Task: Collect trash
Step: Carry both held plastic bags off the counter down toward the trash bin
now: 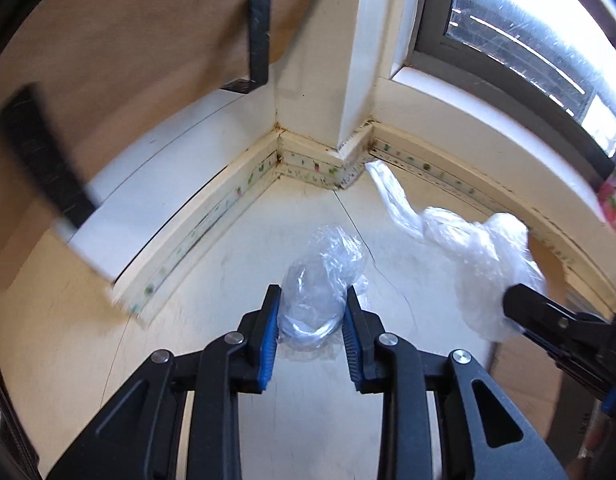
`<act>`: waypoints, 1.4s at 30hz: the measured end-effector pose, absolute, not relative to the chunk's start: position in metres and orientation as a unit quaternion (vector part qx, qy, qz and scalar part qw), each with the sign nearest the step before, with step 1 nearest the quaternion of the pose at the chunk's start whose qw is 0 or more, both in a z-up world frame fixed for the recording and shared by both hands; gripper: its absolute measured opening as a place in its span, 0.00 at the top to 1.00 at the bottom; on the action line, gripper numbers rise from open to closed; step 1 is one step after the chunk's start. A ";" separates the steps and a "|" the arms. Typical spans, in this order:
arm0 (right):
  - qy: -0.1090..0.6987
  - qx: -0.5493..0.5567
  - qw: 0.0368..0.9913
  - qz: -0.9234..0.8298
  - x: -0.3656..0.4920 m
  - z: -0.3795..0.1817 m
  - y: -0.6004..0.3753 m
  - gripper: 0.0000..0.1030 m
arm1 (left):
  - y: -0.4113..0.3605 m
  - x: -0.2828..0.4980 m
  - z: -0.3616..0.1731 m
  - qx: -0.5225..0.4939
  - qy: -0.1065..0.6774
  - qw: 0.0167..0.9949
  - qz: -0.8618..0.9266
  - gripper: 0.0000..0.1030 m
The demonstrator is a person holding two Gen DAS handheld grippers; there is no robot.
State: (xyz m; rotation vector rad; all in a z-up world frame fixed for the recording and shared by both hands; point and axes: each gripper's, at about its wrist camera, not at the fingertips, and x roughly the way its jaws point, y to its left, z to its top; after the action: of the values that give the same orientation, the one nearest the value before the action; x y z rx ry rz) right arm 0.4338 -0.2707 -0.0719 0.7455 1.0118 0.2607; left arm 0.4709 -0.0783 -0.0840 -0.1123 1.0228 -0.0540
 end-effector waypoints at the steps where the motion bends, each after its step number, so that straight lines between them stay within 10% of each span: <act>1: 0.471 0.345 0.803 0.122 0.425 -0.064 -0.270 0.87 | -0.075 0.457 -0.073 -0.064 0.490 0.869 -0.031 0.74; 18: 0.367 0.239 0.888 0.138 0.154 0.134 -0.207 0.87 | -0.023 0.183 0.107 -0.099 0.406 0.890 -0.185 0.74; 42: 0.420 0.127 0.856 0.272 0.059 0.134 -0.129 0.87 | 0.093 -0.009 0.103 -0.140 0.433 0.888 -0.064 0.74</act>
State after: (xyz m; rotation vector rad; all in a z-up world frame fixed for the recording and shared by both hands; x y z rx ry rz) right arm 0.0587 -0.1288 0.1342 0.2659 0.8833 0.5710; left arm -0.0092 0.0926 0.1027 -0.2914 0.8998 -0.1339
